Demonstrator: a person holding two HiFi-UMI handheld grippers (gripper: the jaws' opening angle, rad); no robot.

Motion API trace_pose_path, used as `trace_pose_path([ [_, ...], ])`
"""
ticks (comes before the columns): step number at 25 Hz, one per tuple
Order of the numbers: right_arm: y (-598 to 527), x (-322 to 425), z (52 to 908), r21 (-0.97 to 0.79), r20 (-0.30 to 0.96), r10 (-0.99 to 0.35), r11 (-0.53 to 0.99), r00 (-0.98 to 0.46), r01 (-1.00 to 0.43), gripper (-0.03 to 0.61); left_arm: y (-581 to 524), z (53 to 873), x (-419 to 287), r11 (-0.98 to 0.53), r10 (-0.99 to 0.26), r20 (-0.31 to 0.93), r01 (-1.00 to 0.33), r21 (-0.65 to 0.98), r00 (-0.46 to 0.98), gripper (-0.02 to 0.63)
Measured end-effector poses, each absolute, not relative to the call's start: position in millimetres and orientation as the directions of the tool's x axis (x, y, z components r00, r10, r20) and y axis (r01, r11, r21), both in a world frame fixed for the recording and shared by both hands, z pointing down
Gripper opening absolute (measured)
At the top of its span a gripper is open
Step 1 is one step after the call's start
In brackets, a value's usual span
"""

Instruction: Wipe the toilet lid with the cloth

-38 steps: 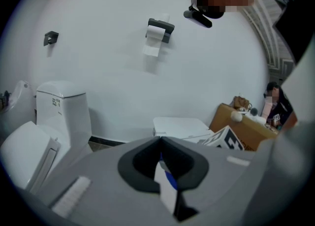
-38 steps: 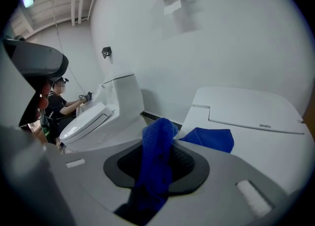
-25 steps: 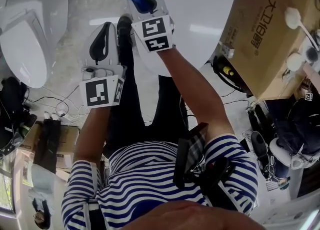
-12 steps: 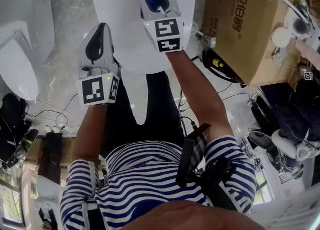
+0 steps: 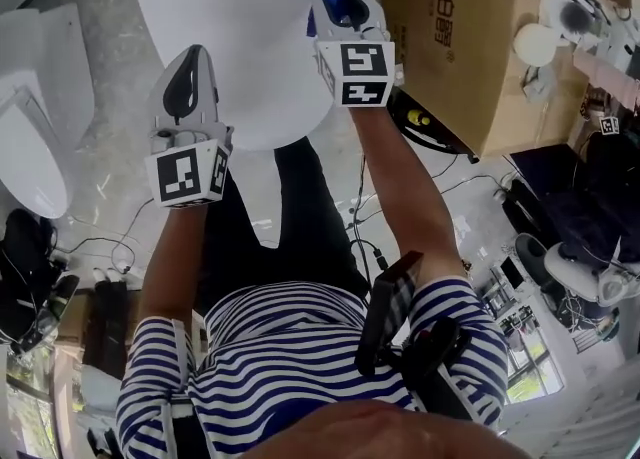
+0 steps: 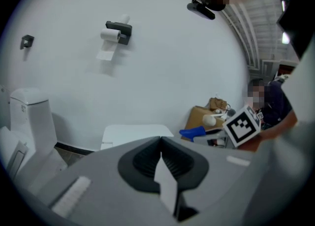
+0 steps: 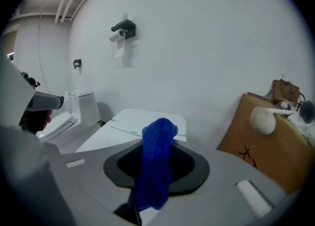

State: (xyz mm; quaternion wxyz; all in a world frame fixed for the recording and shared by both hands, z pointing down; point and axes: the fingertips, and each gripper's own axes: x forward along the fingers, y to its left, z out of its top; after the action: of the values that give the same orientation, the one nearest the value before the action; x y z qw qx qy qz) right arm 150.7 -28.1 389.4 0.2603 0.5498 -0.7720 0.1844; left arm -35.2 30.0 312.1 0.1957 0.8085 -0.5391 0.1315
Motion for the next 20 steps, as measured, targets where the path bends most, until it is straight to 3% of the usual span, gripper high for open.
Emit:
trace_pose_path([
  [9,-20.3,199.1,417.4,0.028,0.631,-0.744,0.303,-0.218,-0.953,0.115,35.0,323.5,-4.3,-0.354,-0.811,0.435,-0.92,0.166,0.391,0.002],
  [20,-8.8,198.4,498.7,0.004,0.699,-0.672,0.348,-0.246,-0.938,0.115,40.1,353.0,-5.2,-0.314,-0.818,0.464,-0.94,0.135,0.34,0.002],
])
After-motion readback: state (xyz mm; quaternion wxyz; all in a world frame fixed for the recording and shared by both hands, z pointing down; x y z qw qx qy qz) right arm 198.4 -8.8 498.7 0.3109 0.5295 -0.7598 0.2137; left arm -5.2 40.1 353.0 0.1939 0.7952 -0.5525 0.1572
